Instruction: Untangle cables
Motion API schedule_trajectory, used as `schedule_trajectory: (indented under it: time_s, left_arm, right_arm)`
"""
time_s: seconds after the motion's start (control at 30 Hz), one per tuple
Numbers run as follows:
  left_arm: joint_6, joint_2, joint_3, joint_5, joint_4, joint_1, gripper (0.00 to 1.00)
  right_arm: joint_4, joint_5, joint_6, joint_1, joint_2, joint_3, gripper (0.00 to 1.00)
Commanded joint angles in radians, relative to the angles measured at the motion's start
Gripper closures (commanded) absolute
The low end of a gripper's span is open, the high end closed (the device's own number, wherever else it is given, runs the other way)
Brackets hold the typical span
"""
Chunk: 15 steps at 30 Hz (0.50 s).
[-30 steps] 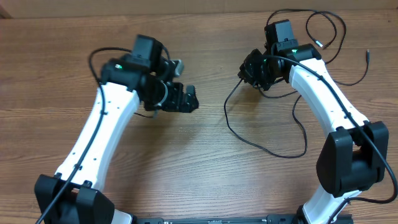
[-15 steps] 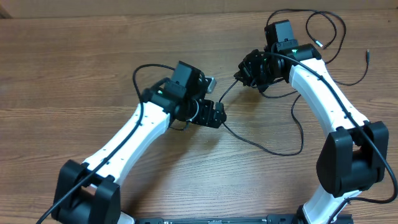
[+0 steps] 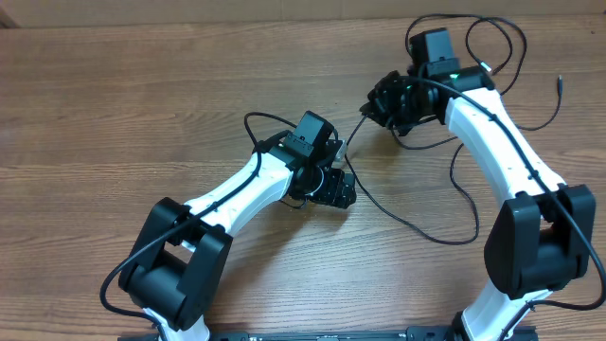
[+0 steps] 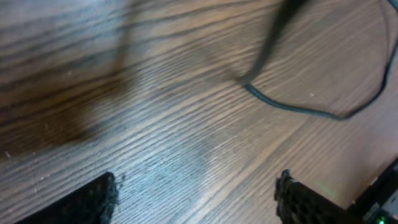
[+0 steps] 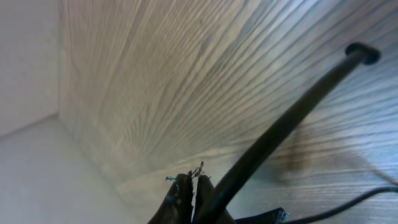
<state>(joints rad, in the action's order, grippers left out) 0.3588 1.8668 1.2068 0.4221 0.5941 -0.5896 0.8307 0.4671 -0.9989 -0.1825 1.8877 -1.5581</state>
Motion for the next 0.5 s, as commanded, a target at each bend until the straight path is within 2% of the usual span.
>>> schedule_trajectory:
  time_s: [0.0, 0.17, 0.27, 0.47]
  left_arm:
    - [0.042, 0.013, -0.007, -0.007, -0.024, -0.006, 0.21]
    - [0.1, 0.013, -0.007, -0.03, -0.09, -0.008, 0.26]
    - [0.214, 0.013, -0.007, -0.145, -0.109, -0.008, 0.23]
    - [0.285, 0.013, -0.007, -0.233, -0.122, -0.008, 0.23]
  right_arm:
    - [-0.003, 0.018, -0.008, 0.035, -0.043, -0.027, 0.96]
    - [-0.003, 0.074, -0.008, 0.043, -0.043, -0.027, 0.96]
    - [-0.004, 0.077, -0.008, 0.044, -0.043, -0.027, 0.96]
    - [-0.004, 0.078, -0.008, 0.05, -0.043, -0.027, 0.96]
